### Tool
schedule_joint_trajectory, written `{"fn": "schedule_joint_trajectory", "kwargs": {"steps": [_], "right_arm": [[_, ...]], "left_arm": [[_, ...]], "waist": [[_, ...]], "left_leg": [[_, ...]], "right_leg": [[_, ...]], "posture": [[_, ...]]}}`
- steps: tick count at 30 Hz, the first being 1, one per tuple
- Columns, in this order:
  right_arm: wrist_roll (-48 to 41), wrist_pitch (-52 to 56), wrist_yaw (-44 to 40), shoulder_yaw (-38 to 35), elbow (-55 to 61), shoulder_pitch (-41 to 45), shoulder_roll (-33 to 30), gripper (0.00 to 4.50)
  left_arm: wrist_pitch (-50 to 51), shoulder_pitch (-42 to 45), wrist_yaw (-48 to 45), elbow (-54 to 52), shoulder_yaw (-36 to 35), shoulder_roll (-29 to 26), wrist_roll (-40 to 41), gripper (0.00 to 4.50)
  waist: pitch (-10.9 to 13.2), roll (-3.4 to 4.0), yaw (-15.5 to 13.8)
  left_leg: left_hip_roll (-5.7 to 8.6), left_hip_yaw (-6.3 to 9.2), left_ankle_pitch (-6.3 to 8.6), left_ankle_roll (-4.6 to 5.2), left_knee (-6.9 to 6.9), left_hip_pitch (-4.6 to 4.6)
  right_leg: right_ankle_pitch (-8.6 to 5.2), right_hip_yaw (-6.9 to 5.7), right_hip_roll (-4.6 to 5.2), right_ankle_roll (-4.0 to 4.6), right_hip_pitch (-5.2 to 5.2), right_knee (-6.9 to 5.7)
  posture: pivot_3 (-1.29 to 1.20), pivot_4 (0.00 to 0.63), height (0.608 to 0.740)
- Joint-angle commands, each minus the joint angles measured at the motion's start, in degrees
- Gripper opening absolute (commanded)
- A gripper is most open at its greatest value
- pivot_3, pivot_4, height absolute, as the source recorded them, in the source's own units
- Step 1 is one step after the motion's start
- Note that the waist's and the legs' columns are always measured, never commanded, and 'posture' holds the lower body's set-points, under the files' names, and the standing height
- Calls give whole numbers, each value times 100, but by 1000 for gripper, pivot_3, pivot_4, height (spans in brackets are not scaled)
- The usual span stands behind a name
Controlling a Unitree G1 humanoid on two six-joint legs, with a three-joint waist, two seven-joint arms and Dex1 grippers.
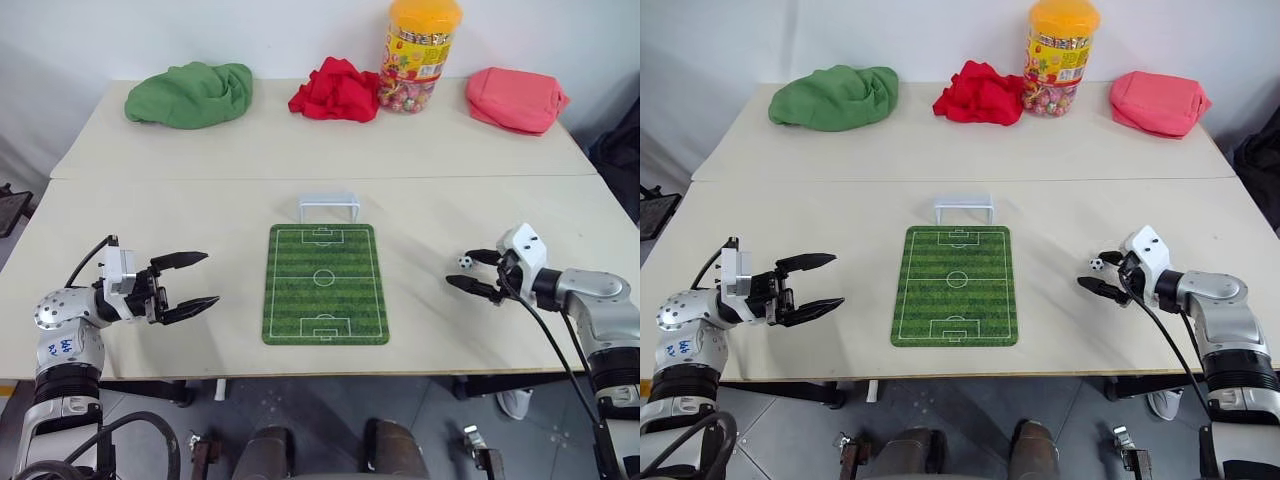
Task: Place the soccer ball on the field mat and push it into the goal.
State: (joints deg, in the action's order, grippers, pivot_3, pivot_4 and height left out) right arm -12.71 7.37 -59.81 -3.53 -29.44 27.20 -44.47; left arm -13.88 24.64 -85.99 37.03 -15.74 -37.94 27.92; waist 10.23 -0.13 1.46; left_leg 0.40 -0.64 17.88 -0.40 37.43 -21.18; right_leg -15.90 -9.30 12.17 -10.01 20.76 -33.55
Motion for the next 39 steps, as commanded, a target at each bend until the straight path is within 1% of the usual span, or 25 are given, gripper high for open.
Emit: {"fn": "schedule_joint_trajectory", "kwargs": {"steps": [1, 6, 9, 11, 12, 14, 15, 17, 19, 21, 24, 25, 28, 31, 34, 39], "right_arm": [[52, -23, 148, -102, -58, -32, 34, 2535], [5, 16, 214, -187, 38, -8, 44, 889], [-30, 56, 241, -237, 192, -20, 3, 845], [-74, 119, 261, -296, 624, -97, -89, 845], [-135, 213, 281, -347, 934, -142, -114, 845], [-343, 679, 392, -407, 1916, -181, -100, 845], [-437, 1107, 384, -331, 2459, -194, -161, 845], [-516, 1614, 463, -223, 3103, -146, -173, 845], [-298, 1920, 594, 55, 3682, -53, -223, 845], [-362, 2544, 330, 531, 4131, 120, -327, 845], [-637, 3112, 266, 867, 4665, 255, -179, 845], [-643, 3141, 185, 1176, 4920, 289, -82, 845], [-570, 3153, 44, 1770, 5194, 433, 139, 845], [-463, 3179, -75, 2298, 5285, 563, 312, 845], [-357, 3043, -140, 2631, 5283, 594, 421, 845], [-70, 2792, -160, 3119, 4958, 699, 769, 845]], "left_arm": [[-71, 118, -267, 8, -20, 0, 95, 4500], [-102, 178, -257, 53, 14, 51, 85, 4500], [-132, 224, -250, 107, 30, 80, 71, 4500], [-152, 227, -262, 124, 32, 103, 84, 4500], [-157, 210, -277, 112, 32, 113, 99, 4500], [-158, 138, -344, 40, 40, 140, 141, 4500], [-163, 95, -389, 1, 54, 147, 153, 4500], [-211, 62, -450, 3, 101, 147, 121, 4500], [-318, -2, -593, 56, 165, 97, 62, 4500], [-310, -70, -629, 1, 183, 92, 107, 4500], [-200, -124, -574, -150, 204, 123, 213, 4500], [-188, -206, -601, -227, 266, 104, 271, 4500], [-174, -381, -651, -407, 454, 52, 396, 4500], [-163, -652, -651, -650, 695, -145, 579, 4500], [-236, -829, -651, -693, 760, -343, 679, 4500], [-386, -1431, -651, -896, 826, -851, 929, 4500]], "waist": [[0, 0, 3], [0, 0, 9], [0, 0, 8], [0, 0, 5], [0, 0, 6], [0, 0, 6], [0, 1, 13], [0, 0, 20], [0, 0, 14], [0, 0, 9], [1, -2, 1], [2, -4, -9], [2, -4, 1], [3, -6, 7], [4, -6, 5], [4, -7, 21]], "left_leg": [[0, 0, 0, 0, 0, 0], [0, 0, 0, 0, 5, 2], [0, 0, 0, 0, 6, 1], [0, 0, 0, 0, 6, 0], [0, 1, 0, 0, 5, -1], [-1, 0, 0, 0, 2, -4], [-1, 0, 0, 0, 1, -7], [-5, -5, 1, -2, 0, -7], [-14, -6, 5, -9, 2, -7], [-14, -9, 6, -10, 2, -8], [-16, -9, 6, -10, 3, -14], [-16, -10, 6, -10, 4, -16], [-15, -9, 8, -9, 5, -18], [-15, -10, 8, -10, 7, -19], [-16, -10, 9, -11, 8, -21], [-19, -19, 11, -14, 6, -23]], "right_leg": [[0, 0, 0, 0, 0, -1], [1, 0, 0, 1, -4, -1], [1, 0, 0, 1, -3, -2], [1, 0, 0, 2, -2, -2], [1, 0, 0, 1, 0, -3], [1, 1, 0, 2, 6, -4], [1, 2, 0, 1, 11, -5], [1, 9, -4, 2, 18, -10], [2, 11, -15, 3, 20, -10], [2, 15, -16, 3, 25, -12], [2, 18, -17, 4, 31, -12], [2, 18, -17, 4, 32, -12], [2, 19, -17, 4, 34, -11], [2, 21, -17, 4, 38, -15], [2, 23, -18, 4, 46, -19], [2, 29, -20, 5, 57, -23]], "posture": [[0, 150, 740], [0, 150, 740], [0, 150, 740], [0, 150, 740], [0, 150, 740], [0, 150, 740], [0, 150, 740], [0, 150, 740], [0, 150, 740], [0, 150, 740], [0, 150, 740], [0, 150, 740], [0, 150, 740], [0, 150, 740], [0, 150, 740], [0, 150, 740]]}}
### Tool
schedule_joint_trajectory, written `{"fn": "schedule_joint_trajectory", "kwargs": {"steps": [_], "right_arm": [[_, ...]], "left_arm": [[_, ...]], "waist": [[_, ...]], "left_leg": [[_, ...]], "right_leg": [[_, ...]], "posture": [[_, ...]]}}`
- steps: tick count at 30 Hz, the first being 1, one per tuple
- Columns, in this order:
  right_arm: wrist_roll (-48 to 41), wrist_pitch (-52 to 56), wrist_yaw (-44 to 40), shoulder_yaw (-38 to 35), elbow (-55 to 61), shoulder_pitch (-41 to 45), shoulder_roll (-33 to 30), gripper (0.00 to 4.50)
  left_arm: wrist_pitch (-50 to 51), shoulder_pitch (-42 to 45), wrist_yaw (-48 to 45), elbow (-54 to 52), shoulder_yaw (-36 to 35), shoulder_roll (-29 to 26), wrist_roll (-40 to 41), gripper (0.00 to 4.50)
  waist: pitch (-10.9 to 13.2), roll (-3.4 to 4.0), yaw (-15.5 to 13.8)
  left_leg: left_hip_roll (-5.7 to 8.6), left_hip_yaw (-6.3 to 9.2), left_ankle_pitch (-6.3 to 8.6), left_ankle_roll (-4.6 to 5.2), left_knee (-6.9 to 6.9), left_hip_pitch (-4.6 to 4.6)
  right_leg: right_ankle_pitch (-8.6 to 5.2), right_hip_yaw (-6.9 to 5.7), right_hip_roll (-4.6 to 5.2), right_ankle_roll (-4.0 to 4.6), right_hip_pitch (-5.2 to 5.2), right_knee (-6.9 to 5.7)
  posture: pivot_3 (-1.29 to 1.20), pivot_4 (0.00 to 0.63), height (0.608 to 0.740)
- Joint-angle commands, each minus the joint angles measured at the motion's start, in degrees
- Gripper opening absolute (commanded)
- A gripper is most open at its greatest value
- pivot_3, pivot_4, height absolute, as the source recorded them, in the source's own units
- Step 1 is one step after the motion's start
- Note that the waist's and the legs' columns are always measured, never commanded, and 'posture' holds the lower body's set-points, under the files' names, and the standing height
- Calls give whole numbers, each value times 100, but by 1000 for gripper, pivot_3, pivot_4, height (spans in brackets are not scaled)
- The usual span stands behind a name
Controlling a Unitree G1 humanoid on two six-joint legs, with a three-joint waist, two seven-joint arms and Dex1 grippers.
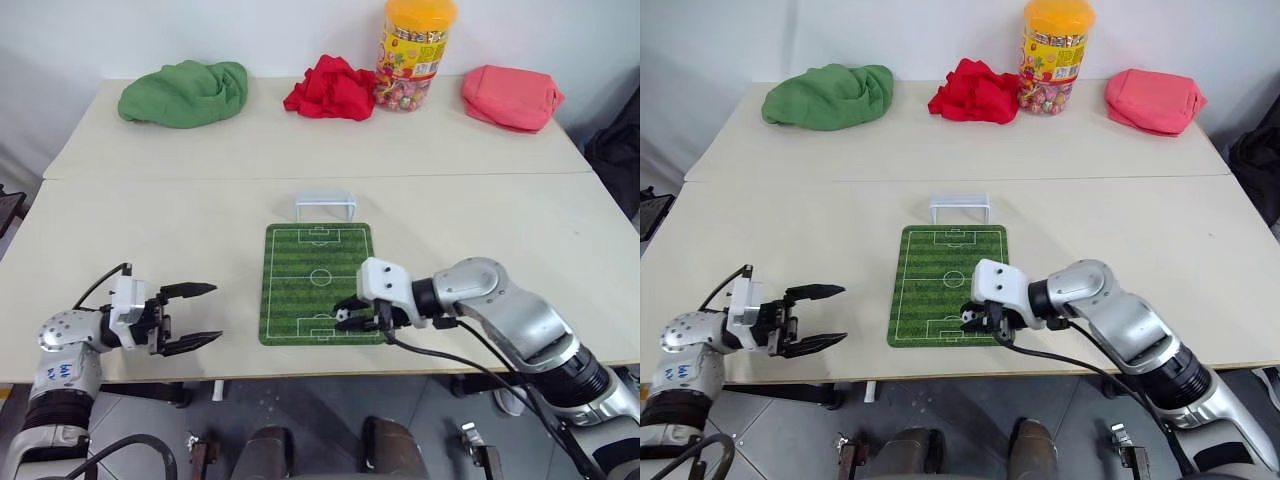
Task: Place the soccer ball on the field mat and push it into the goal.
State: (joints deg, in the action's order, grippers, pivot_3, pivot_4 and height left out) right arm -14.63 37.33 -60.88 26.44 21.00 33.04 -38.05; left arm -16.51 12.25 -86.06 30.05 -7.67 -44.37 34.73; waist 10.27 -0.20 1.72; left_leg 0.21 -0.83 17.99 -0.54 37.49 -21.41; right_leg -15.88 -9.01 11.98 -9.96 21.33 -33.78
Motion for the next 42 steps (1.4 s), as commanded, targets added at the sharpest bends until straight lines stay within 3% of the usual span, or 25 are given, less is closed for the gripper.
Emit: {"fn": "schedule_joint_trajectory", "kwargs": {"steps": [1, 13, 24, 30, 42], "right_arm": [[159, -243, -62, 159, -149, 126, 173, 845], [756, -907, -252, 530, -1114, 365, 673, 845], [1011, -1054, -402, 558, -1315, 328, 847, 845], [1035, -1129, -463, 471, -1261, 328, 896, 2666], [821, -1072, -640, 169, -1009, 593, 851, 2666]], "left_arm": [[-137, -245, -644, -203, 24, -257, 278, 4500], [-337, -450, -644, -370, 283, -465, 382, 4500], [-332, -189, -644, -238, 135, -112, 269, 4500], [-340, -100, -643, -171, 71, -33, 205, 4500], [-348, 73, -626, -62, 53, 148, 97, 4500]], "waist": [[0, 0, -8], [-1, -1, -13], [-1, -3, -5], [-2, -3, -6], [-2, -3, -7]], "left_leg": [[0, -1, 0, 0, 0, 0], [-2, -10, 1, 0, 0, -2], [-9, -15, 1, -2, -1, -1], [-11, -16, 2, -3, 0, 0], [-11, -17, 2, -3, 0, 0]], "right_leg": [[0, 1, 0, 0, 3, -3], [0, 5, -4, 1, 11, -6], [1, 7, -10, 2, 14, -8], [1, 8, -13, 2, 14, -8], [2, 8, -13, 3, 15, -7]], "posture": [[0, 150, 740], [0, 150, 740], [0, 150, 740], [0, 150, 740], [0, 150, 740]]}}
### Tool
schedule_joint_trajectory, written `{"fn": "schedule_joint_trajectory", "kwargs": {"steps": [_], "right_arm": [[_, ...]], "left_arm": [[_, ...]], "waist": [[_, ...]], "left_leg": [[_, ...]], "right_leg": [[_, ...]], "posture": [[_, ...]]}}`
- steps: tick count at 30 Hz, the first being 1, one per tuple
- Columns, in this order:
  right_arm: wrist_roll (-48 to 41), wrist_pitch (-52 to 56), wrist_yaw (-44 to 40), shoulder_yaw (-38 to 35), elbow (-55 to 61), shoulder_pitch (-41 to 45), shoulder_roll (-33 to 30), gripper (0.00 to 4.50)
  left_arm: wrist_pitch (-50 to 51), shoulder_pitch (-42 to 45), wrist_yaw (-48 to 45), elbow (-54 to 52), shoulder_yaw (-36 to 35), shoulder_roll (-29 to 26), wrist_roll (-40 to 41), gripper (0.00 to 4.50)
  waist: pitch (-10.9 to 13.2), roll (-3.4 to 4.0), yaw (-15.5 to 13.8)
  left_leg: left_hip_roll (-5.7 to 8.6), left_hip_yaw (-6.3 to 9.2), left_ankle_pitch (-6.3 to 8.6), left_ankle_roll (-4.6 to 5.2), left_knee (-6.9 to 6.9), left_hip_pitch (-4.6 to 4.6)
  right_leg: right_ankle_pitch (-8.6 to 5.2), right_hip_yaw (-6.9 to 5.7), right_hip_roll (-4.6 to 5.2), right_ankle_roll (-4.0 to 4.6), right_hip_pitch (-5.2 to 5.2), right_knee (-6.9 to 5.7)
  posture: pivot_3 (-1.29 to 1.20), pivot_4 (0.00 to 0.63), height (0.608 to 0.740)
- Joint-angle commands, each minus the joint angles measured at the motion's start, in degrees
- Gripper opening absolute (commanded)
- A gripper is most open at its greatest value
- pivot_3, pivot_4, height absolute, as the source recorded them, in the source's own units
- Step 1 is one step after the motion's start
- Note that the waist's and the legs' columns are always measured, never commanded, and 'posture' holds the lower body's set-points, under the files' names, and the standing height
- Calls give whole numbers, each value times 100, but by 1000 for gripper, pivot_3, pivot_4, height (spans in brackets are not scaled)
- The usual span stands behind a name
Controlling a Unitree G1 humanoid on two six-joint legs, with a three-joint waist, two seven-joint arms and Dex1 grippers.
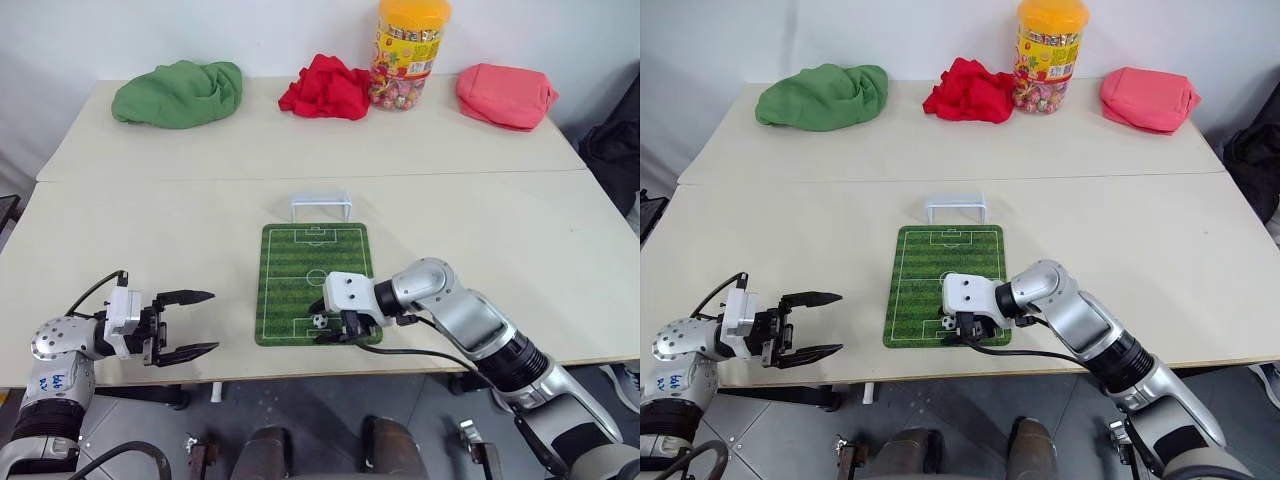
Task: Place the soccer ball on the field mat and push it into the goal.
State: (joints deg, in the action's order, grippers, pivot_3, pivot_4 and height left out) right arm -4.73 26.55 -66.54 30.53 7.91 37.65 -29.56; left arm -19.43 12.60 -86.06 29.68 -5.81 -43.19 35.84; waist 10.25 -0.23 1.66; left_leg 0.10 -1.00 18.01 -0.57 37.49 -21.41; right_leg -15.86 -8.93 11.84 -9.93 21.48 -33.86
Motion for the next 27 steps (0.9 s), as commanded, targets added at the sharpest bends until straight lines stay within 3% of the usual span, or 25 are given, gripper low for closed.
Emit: {"fn": "schedule_joint_trajectory", "kwargs": {"steps": [1, 7, 10, 16, 17, 27], "right_arm": [[-196, 27, -87, -262, 331, 158, 6, 2666], [-395, 260, -40, -538, 626, 355, 19, 2666], [-472, 443, 70, -692, 851, 299, -75, 2082], [-658, 667, 71, -636, 1520, -448, -410, 190], [-757, 759, 132, -698, 1580, -553, -361, 84], [-783, 704, 292, -435, 1243, -823, -182, 84]], "left_arm": [[-59, 51, -632, -9, -135, 38, -20, 4500], [-61, 138, -641, 67, -140, 70, -44, 4500], [-71, 173, -643, 102, -126, 63, -34, 4500], [-88, 298, -644, 230, -72, 50, -35, 4500], [-95, 320, -644, 254, -63, 51, -33, 4500], [-96, 408, -643, 307, -10, 104, -50, 4500]], "waist": [[0, 0, -2], [0, 0, -3], [0, 0, -5], [-1, -2, -20], [-1, -2, -17], [-1, -3, -8]], "left_leg": [[0, 0, 0, 0, 0, 0], [0, 0, 0, 0, 1, 0], [0, 0, 0, 0, 1, 0], [0, 1, 1, -1, -1, -1], [1, 0, 1, -1, 0, -2], [-1, -2, 1, -1, 3, 0]], "right_leg": [[0, 0, 0, 0, 0, 0], [0, 0, 0, 0, 0, 0], [0, 0, 0, 0, 0, 0], [0, -1, 0, 0, 0, 1], [0, -1, 1, 0, 0, 2], [1, 1, 0, 2, 0, 0]], "posture": [[0, 150, 740], [0, 150, 740], [0, 150, 740], [0, 150, 740], [0, 150, 740], [0, 150, 740]]}}
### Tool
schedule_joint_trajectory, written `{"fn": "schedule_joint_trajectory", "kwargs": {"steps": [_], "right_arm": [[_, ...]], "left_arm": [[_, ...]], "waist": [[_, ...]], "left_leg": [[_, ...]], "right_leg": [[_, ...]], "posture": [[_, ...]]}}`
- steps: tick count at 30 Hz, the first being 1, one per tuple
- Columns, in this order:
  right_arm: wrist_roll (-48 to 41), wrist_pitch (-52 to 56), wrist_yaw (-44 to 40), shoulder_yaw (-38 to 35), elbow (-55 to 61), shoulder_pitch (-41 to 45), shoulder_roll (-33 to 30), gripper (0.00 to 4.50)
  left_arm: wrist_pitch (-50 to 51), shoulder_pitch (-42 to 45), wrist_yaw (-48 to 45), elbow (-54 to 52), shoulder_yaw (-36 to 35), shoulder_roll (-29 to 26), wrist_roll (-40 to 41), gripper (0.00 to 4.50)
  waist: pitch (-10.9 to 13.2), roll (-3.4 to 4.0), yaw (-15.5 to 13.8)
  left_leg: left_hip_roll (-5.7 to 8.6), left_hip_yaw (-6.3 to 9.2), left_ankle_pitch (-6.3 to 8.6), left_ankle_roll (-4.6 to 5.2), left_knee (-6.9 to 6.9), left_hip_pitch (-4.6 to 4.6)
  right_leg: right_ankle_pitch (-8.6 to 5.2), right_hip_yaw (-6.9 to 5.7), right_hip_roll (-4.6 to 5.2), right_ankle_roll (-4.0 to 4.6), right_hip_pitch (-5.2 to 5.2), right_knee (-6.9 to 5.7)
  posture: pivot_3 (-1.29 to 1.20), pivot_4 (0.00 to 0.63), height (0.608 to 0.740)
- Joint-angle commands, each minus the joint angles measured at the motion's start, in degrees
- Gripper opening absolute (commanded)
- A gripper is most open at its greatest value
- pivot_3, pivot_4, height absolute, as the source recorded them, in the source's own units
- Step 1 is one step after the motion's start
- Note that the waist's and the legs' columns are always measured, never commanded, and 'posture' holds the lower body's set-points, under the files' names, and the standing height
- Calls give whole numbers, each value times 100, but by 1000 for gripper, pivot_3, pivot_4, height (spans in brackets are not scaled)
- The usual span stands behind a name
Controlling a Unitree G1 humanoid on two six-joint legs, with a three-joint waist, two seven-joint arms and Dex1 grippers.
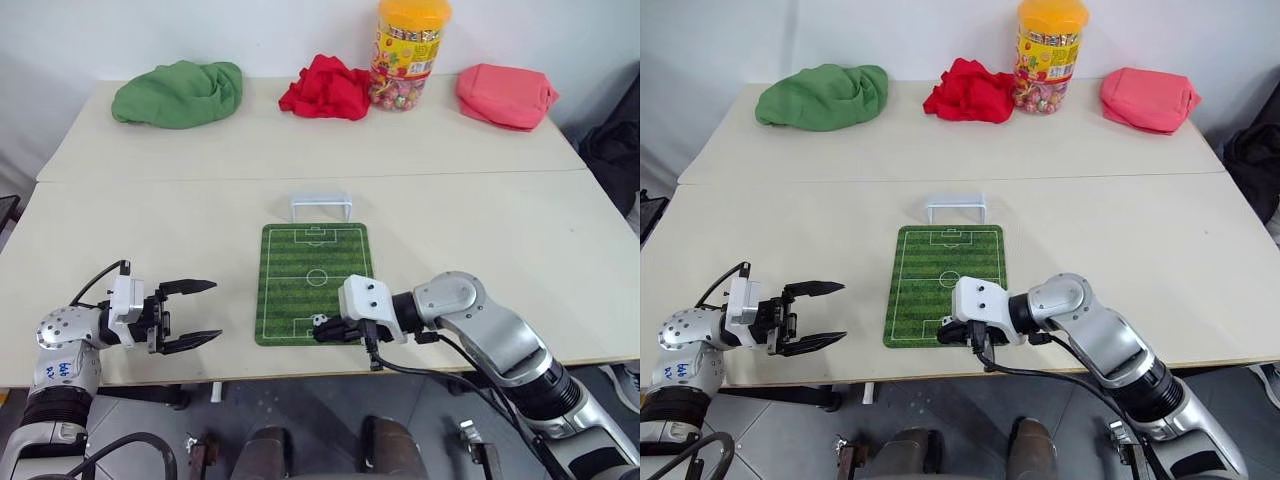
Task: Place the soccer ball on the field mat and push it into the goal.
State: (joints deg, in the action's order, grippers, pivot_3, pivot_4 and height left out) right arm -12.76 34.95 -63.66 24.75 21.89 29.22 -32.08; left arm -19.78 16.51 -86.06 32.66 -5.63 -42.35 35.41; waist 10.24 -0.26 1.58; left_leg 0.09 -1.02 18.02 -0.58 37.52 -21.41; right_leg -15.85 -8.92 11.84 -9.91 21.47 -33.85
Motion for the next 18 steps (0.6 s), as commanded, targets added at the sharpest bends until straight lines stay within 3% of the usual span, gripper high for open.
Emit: {"fn": "schedule_joint_trajectory", "kwargs": {"steps": [1, 12, 15, 18], "right_arm": [[50, -177, -14, 189, -252, 20, 85, 84], [507, -1041, 219, 132, -1958, 385, 422, 84], [718, -1534, 800, -369, -3125, 1391, 630, 84], [633, -1607, 940, -732, -3482, 1902, 652, 84]], "left_arm": [[-58, 11, -644, 2, -33, 20, -5, 4500], [-45, -47, -643, -48, -144, 8, -29, 4500], [-43, 54, -643, 25, -135, 32, -67, 4500], [-43, 166, -638, 90, -145, 52, -102, 4500]], "waist": [[0, 0, 0], [-1, 0, 24], [2, 4, 29], [3, 4, -2]], "left_leg": [[0, 0, 0, 0, 0, 0], [-2, -2, 0, 0, 2, 2], [-5, -6, 0, -1, 9, 5], [-5, -13, -1, 0, 20, 1]], "right_leg": [[0, 0, 0, 0, 0, 0], [0, 1, -2, 1, 0, -2], [3, 4, -4, 5, -1, -6], [7, 14, -5, 12, 3, -6]], "posture": [[0, 150, 740], [0, 150, 740], [0, 150, 740], [0, 150, 740]]}}
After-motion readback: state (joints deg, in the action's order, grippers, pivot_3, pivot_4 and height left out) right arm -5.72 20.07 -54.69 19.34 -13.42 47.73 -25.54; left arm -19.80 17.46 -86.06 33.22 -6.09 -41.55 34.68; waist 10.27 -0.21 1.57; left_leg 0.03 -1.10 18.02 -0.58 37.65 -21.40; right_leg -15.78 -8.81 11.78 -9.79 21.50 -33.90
